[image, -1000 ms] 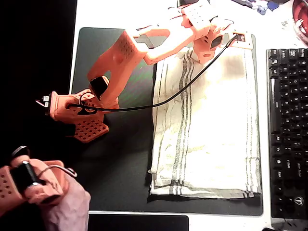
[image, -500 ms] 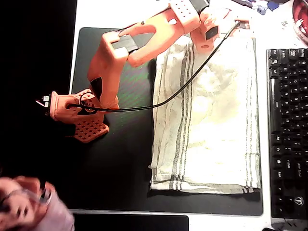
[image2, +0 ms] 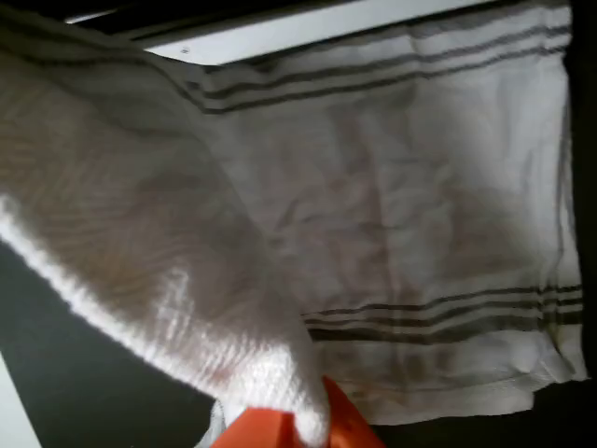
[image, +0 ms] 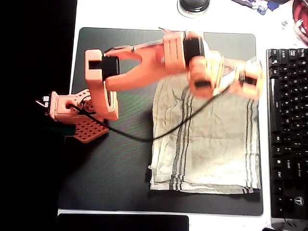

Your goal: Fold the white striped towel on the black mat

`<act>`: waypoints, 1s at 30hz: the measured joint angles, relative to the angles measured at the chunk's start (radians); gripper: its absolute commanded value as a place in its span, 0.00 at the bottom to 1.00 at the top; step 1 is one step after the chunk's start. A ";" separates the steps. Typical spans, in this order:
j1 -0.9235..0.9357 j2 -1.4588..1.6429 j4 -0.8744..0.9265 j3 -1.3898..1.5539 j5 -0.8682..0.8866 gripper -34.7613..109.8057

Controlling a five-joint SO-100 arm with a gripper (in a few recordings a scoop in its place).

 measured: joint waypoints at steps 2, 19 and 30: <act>0.049 0.002 -0.011 0.017 -0.041 0.24; 0.396 -0.179 -0.298 0.150 -0.301 0.24; 0.453 -0.255 -0.337 0.144 -0.362 0.34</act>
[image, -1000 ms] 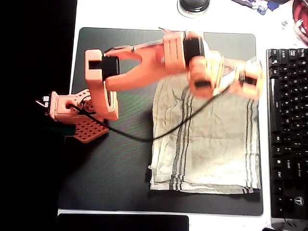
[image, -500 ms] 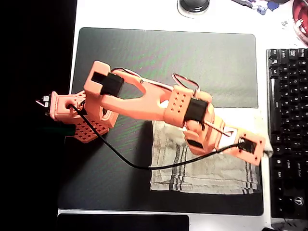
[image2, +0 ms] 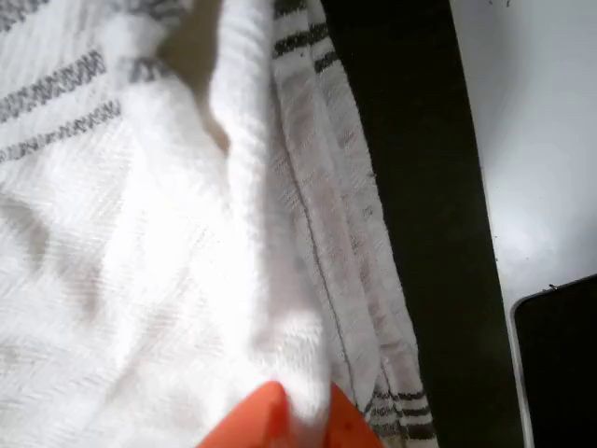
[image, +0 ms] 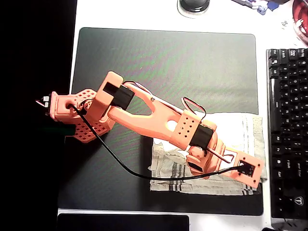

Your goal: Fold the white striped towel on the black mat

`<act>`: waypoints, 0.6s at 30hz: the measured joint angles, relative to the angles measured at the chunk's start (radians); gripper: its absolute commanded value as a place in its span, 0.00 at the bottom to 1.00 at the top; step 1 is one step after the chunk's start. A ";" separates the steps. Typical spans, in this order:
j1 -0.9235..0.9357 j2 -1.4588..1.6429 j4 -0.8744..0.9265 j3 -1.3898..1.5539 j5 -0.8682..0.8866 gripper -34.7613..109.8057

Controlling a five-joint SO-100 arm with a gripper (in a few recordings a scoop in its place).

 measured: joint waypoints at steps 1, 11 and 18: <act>0.009 0.000 0.006 0.000 0.000 0.34; 0.023 0.040 0.100 -0.018 -0.061 0.31; -0.075 0.132 0.187 -0.018 -0.009 0.30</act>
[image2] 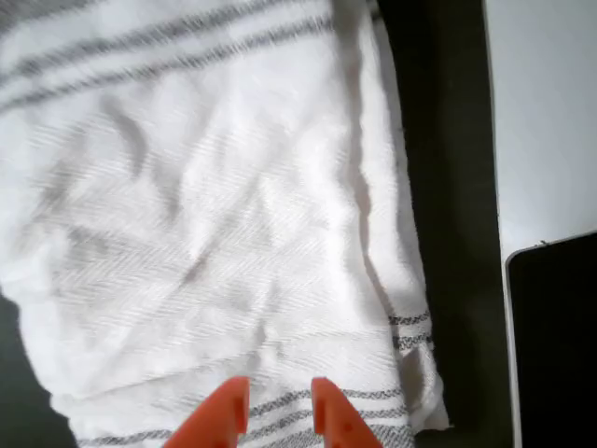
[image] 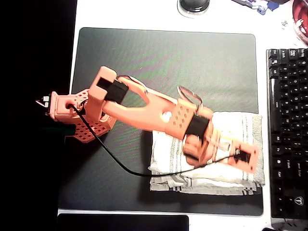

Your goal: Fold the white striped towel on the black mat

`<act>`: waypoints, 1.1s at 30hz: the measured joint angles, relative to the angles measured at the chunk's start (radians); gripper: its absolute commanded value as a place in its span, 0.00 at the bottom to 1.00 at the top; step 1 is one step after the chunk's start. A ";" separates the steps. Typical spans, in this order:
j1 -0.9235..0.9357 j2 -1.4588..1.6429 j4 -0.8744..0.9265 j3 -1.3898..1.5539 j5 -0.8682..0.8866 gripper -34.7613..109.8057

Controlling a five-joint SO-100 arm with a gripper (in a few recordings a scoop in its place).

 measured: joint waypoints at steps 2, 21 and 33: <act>-0.021 0.043 0.025 0.009 0.020 0.30; -0.351 0.963 -0.118 0.904 0.109 0.25; -0.399 1.534 -0.143 1.399 0.110 0.24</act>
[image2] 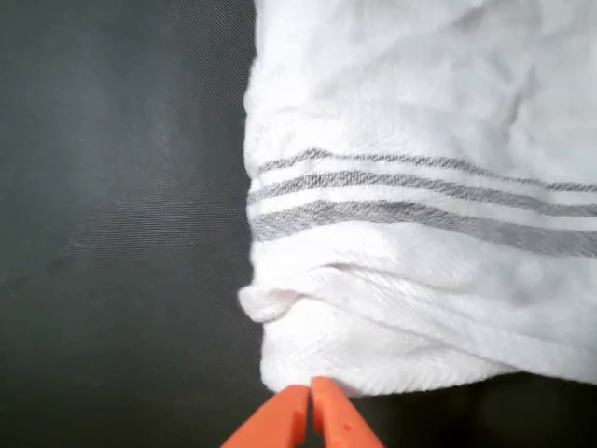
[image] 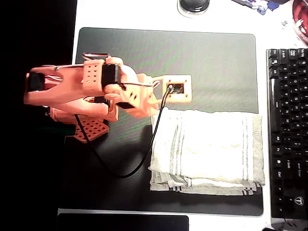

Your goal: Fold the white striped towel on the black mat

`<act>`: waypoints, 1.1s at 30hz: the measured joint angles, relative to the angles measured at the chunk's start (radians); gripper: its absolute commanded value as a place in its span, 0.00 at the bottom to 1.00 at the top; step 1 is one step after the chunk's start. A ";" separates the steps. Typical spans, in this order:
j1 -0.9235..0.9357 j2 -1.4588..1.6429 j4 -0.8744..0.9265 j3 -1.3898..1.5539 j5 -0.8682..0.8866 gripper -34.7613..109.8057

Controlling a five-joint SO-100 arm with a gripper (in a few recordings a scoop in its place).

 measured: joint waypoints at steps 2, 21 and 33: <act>0.011 0.089 -0.009 0.060 0.029 0.24; 0.034 0.403 -0.029 0.416 0.018 0.24; 0.032 0.403 -0.014 0.423 0.025 0.24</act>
